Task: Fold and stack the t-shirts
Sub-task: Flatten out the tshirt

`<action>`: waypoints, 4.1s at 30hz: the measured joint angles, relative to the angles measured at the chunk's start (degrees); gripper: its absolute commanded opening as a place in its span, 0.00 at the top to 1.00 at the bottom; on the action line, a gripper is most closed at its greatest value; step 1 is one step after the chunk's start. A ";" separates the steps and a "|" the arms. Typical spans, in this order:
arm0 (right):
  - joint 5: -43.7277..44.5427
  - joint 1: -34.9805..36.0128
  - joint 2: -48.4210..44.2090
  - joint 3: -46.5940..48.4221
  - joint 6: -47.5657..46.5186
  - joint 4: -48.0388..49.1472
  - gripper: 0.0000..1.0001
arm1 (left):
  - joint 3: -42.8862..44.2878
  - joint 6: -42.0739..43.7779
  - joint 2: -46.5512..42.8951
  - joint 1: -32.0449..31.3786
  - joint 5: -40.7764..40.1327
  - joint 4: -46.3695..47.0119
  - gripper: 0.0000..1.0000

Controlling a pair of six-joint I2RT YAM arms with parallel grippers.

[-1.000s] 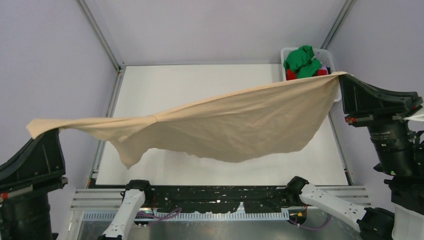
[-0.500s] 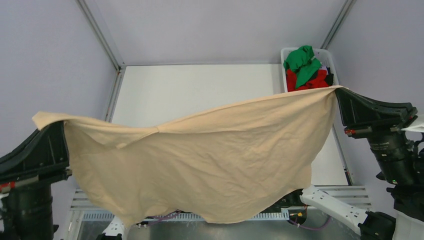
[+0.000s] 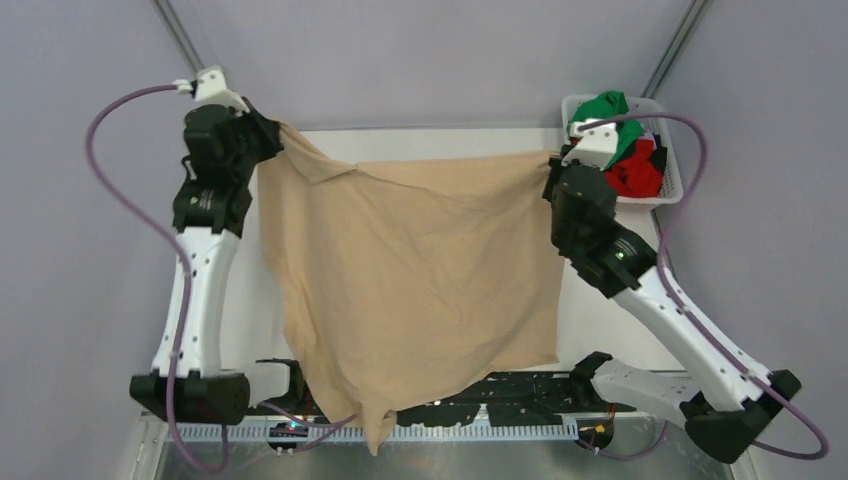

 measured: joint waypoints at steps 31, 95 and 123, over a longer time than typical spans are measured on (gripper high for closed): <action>-19.45 -25.49 72.78 40.54 10.91 3.98 0.04 | 44.48 -12.04 75.80 -0.07 4.87 -1.99 0.00; -44.87 -25.24 9.66 -33.16 28.15 4.35 0.04 | -22.75 -17.81 26.58 -10.14 9.77 -3.13 0.00; -44.33 -13.42 15.98 -36.57 28.83 -4.13 0.05 | -41.53 -15.98 21.57 -12.79 16.33 -1.36 0.00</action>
